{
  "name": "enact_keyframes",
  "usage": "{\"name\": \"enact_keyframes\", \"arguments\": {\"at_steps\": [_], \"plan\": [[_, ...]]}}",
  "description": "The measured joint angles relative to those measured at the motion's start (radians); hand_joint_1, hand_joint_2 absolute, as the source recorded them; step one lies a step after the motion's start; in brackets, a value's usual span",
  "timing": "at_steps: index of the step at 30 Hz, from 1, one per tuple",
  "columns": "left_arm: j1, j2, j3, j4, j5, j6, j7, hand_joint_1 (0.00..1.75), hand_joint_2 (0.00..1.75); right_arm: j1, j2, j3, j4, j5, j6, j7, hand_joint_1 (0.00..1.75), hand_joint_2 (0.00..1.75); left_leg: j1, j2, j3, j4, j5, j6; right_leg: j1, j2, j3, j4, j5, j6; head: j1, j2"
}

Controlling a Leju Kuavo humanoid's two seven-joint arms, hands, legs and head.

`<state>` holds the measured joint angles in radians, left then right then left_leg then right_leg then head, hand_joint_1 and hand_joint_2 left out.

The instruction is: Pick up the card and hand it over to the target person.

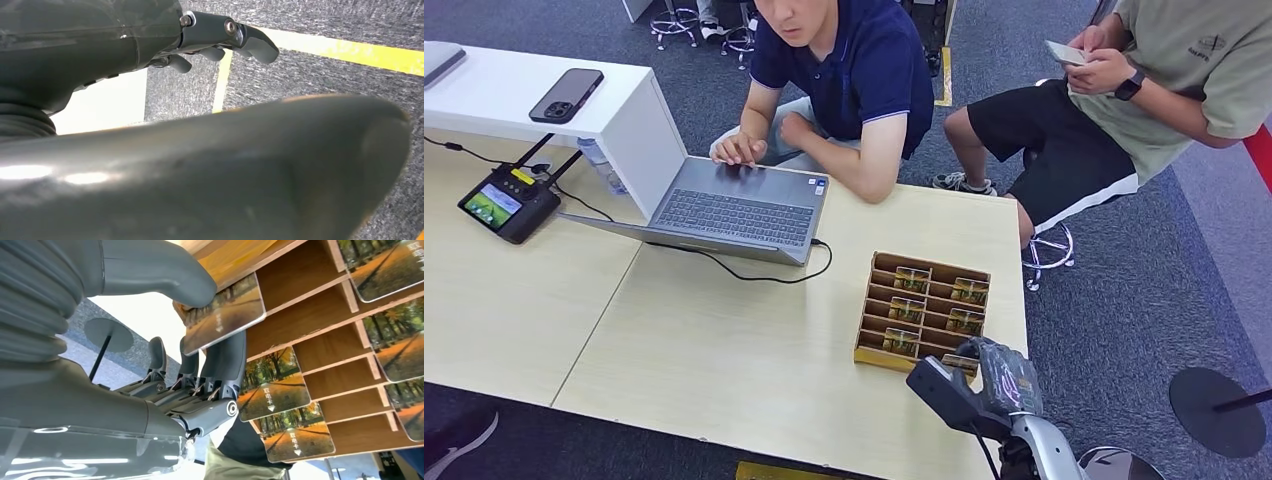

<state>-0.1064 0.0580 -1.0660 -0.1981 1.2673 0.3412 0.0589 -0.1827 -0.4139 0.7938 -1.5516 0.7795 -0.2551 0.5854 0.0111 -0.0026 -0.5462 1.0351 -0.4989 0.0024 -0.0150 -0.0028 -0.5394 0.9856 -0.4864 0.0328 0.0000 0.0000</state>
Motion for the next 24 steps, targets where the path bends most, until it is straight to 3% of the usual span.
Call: {"name": "enact_keyframes", "arguments": {"at_steps": [7, 11, 14, 18, 24], "plan": [[0.0, 0.0, 0.0, 0.0, 0.0, 0.001, -0.001, 0.0, 0.0, -0.001, 0.0, 0.0, 0.001, -0.003, 0.0, 0.001, 1.06, 1.75, 0.0, 0.0, 0.0, 0.0, 0.0, 0.0, 0.0, 0.0, 0.0, 0.0, 0.0, 0.0, 0.0, 0.0], [-0.001, -0.001, -0.003, 0.001, -0.003, 0.006, 0.001, 0.0, 0.0, -0.003, -0.002, 0.002, 0.0, -0.008, -0.001, 0.0, 1.6, 1.75, 0.0, 0.0, 0.0, 0.001, -0.001, 0.0, 0.0, 0.0, 0.0, 0.001, -0.001, 0.0, 0.0, 0.0], [-0.001, 0.0, -0.002, 0.001, -0.002, 0.015, -0.002, 0.0, 0.0, -0.003, -0.003, 0.003, 0.0, -0.01, -0.003, 0.001, 1.75, 1.75, 0.0, 0.0, 0.0, 0.001, 0.0, 0.0, 0.0, 0.0, 0.0, 0.001, -0.001, 0.0, 0.0, 0.0], [-0.001, 0.003, 0.003, 0.002, 0.002, 0.028, -0.005, 0.0, 1.75, -0.001, -0.005, 0.003, -0.001, -0.01, -0.008, 0.002, 1.75, 1.75, 0.0, 0.0, 0.0, 0.0, 0.0, 0.0, 0.0, 0.0, 0.0, 0.0, 0.0, 0.0, 0.0, 0.0], [-0.002, 0.008, -0.004, 0.0, -0.009, 0.079, -0.003, 0.0, 1.75, -0.01, 0.004, 0.0, -0.007, -0.005, -0.039, -0.023, 1.75, 1.75, 0.0, 0.0, 0.0, 0.0, 0.0, 0.0, 0.0, 0.0, 0.0, 0.0, 0.0, 0.0, 0.0, 0.0]]}}
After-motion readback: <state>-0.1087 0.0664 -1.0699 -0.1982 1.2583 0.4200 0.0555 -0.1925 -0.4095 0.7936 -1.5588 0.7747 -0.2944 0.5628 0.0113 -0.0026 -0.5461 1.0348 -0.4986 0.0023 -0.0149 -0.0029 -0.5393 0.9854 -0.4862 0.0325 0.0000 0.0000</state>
